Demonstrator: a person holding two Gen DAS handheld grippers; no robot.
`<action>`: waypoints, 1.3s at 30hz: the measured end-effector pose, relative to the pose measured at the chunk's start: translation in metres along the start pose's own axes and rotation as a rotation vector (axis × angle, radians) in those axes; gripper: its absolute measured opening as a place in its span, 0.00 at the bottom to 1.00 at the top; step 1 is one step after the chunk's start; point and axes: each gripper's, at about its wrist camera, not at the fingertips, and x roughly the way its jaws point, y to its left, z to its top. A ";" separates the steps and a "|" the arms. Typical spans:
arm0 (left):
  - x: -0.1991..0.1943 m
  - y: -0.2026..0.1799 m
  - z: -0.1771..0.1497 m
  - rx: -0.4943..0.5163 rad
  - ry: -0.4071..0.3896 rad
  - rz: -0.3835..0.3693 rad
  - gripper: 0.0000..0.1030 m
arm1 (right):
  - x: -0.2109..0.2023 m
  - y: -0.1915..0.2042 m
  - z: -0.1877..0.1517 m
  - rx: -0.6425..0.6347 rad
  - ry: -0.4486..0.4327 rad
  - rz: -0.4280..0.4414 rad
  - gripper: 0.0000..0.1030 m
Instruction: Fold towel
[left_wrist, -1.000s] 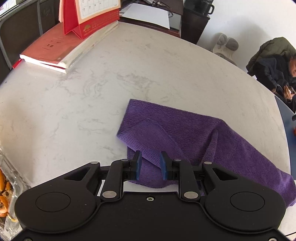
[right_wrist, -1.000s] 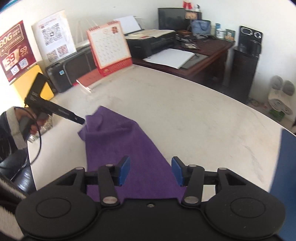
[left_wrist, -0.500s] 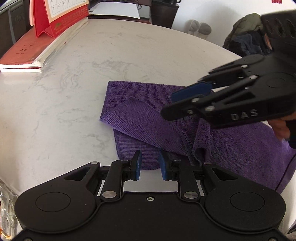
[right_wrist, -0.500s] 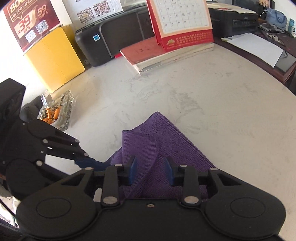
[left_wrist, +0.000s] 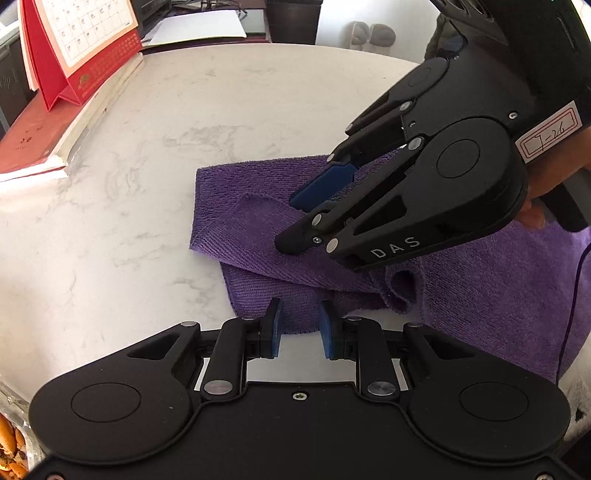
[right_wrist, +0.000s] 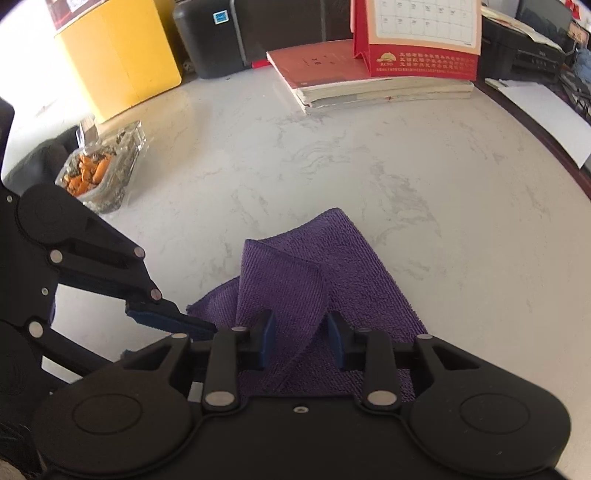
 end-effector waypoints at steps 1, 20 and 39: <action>0.000 -0.001 -0.001 0.008 -0.002 0.005 0.21 | -0.003 0.000 0.000 0.006 -0.010 -0.002 0.02; -0.005 0.006 -0.009 0.035 0.012 -0.014 0.21 | -0.103 -0.046 0.039 -0.160 -0.231 -0.421 0.01; -0.006 0.010 -0.002 0.036 0.067 -0.013 0.22 | 0.028 -0.095 0.042 -0.294 -0.078 -0.432 0.02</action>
